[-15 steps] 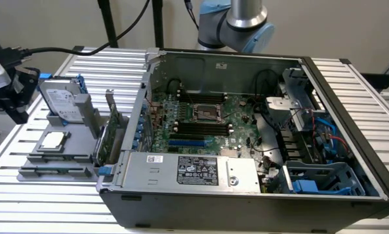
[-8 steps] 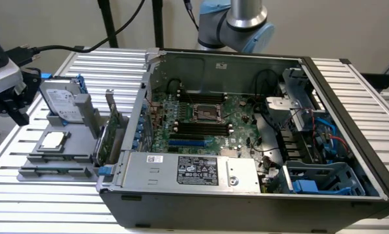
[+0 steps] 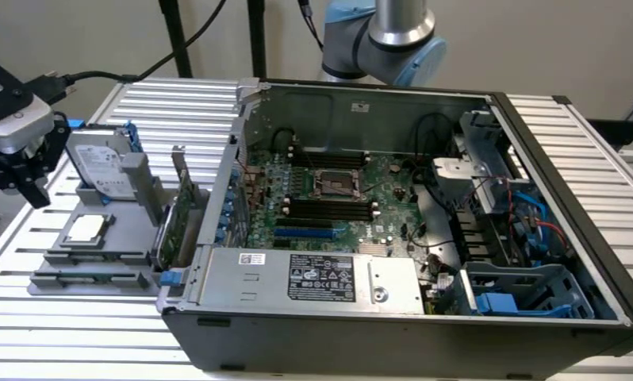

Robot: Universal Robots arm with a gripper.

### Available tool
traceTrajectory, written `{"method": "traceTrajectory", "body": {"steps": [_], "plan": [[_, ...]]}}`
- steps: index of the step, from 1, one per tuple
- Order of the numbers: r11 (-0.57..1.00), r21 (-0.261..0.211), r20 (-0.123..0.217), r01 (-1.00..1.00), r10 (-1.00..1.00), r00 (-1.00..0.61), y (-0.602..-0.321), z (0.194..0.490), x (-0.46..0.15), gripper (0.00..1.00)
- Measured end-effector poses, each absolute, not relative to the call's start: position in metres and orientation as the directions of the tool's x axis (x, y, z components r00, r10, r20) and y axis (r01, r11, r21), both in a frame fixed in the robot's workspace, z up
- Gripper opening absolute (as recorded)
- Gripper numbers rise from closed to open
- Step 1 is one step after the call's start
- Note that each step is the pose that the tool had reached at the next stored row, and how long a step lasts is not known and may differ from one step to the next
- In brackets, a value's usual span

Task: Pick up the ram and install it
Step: 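Pick up the ram and move it above insertion slot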

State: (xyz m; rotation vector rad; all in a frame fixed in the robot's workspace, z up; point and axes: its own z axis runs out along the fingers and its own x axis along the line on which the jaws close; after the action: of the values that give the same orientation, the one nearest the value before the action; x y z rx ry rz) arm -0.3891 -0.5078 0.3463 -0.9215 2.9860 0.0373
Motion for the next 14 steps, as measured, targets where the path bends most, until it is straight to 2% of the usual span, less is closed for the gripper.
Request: {"method": "traceTrajectory", "body": {"steps": [14], "plan": [[0.657,0.018,-0.023,-0.753,-0.753,-0.658,-0.5078,0.3364,-0.3891,0.11]]}}
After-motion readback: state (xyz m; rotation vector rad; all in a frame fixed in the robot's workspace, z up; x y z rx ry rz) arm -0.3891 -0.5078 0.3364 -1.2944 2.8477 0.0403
